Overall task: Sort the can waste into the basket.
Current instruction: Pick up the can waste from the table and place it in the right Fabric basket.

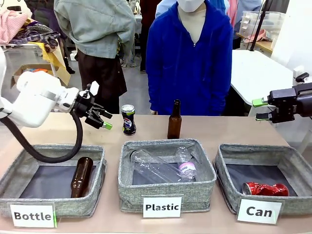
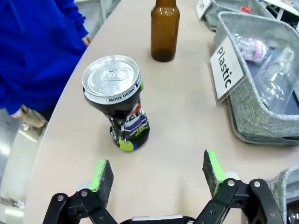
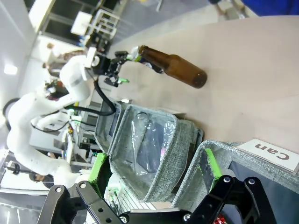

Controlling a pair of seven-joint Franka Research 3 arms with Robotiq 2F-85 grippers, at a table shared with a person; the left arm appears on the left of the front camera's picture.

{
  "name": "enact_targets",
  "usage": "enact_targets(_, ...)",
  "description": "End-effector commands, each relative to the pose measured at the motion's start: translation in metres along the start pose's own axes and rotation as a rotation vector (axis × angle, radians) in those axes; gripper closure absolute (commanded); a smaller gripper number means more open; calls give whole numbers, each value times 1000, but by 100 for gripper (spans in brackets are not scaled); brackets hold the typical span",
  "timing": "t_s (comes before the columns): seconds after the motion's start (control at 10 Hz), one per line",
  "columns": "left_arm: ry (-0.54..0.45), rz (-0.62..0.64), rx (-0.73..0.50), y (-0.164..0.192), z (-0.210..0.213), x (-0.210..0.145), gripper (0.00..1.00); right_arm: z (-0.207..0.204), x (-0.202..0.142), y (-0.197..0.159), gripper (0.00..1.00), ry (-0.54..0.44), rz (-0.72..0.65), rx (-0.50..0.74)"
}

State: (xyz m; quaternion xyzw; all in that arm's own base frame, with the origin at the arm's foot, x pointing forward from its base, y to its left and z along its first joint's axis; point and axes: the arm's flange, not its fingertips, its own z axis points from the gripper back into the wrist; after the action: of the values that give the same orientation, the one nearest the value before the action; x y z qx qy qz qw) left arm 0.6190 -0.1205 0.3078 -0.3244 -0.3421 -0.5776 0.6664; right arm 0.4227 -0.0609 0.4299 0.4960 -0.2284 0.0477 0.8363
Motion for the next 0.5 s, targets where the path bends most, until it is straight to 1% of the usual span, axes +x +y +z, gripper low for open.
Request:
enact_targets(0.0, -42, 63, -65, 28, -7, 9, 0, 2, 0, 1, 0, -3, 21, 7)
enact_targets(0.1, -53, 88, -80, 35, -14, 11, 0, 2, 0, 1, 0, -3, 21, 7)
enact_targets(0.3, -11, 124, -70, 41, -29, 14, 0, 2, 0, 1, 0, -3, 21, 7)
enact_targets(0.4, 3, 120, -60, 43, -37, 15, 0, 2, 0, 1, 0, -3, 21, 7)
